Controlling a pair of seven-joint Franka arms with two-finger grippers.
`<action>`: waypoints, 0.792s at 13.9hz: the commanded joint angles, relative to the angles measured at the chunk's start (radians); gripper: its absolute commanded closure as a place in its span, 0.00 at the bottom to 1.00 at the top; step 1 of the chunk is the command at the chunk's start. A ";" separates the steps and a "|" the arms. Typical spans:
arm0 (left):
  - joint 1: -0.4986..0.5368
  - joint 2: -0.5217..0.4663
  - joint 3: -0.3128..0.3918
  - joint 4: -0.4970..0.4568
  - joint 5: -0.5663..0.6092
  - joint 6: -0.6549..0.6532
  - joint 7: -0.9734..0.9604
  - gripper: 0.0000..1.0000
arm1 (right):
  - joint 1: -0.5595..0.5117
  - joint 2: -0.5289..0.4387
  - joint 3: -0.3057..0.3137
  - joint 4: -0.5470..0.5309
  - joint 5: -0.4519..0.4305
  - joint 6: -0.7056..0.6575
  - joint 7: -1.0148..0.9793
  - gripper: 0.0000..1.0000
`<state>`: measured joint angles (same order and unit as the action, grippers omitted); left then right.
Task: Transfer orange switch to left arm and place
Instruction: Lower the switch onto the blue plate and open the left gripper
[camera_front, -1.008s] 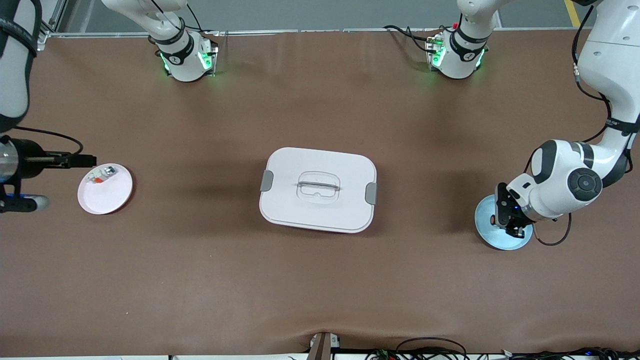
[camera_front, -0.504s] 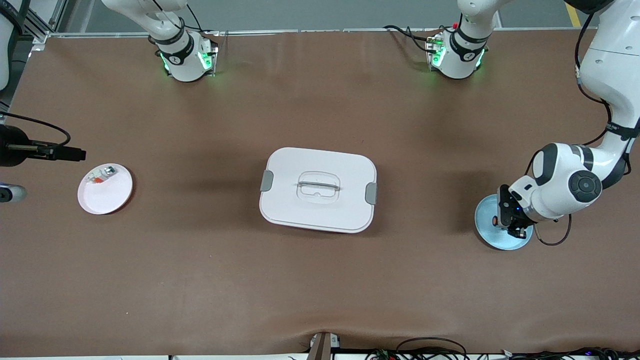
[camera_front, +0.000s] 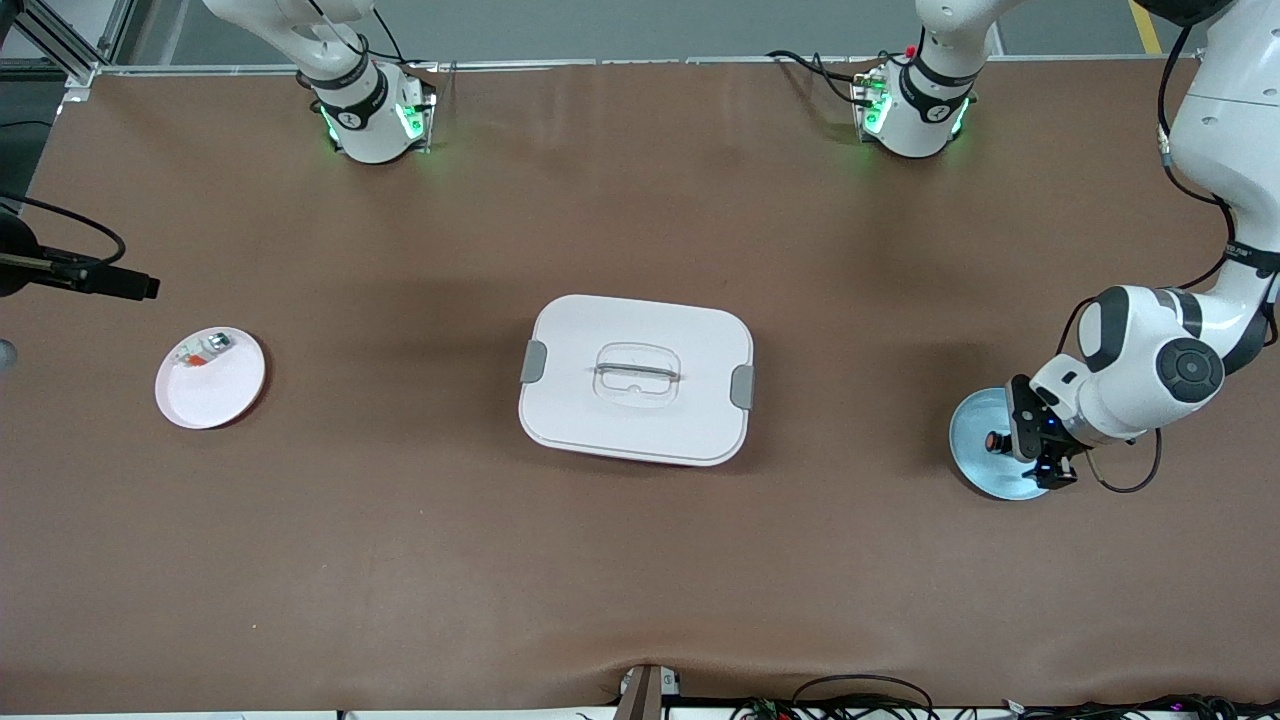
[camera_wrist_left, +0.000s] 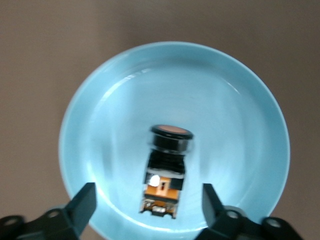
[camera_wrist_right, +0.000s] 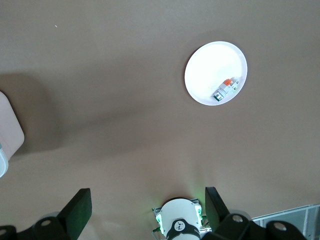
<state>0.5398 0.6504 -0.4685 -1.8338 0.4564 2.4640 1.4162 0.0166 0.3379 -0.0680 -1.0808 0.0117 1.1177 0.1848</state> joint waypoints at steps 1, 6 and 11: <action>0.005 -0.066 -0.047 0.008 0.010 -0.080 -0.159 0.00 | -0.006 -0.017 0.008 -0.015 -0.012 0.034 -0.025 0.00; 0.008 -0.184 -0.101 0.057 -0.102 -0.223 -0.437 0.00 | -0.009 -0.016 0.010 -0.010 -0.018 0.048 -0.102 0.00; 0.009 -0.241 -0.104 0.246 -0.323 -0.480 -0.624 0.00 | -0.001 -0.017 0.008 -0.010 -0.041 0.041 -0.087 0.00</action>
<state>0.5404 0.4161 -0.5647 -1.6736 0.1949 2.0979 0.8616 0.0167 0.3379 -0.0683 -1.0826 0.0027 1.1637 0.0985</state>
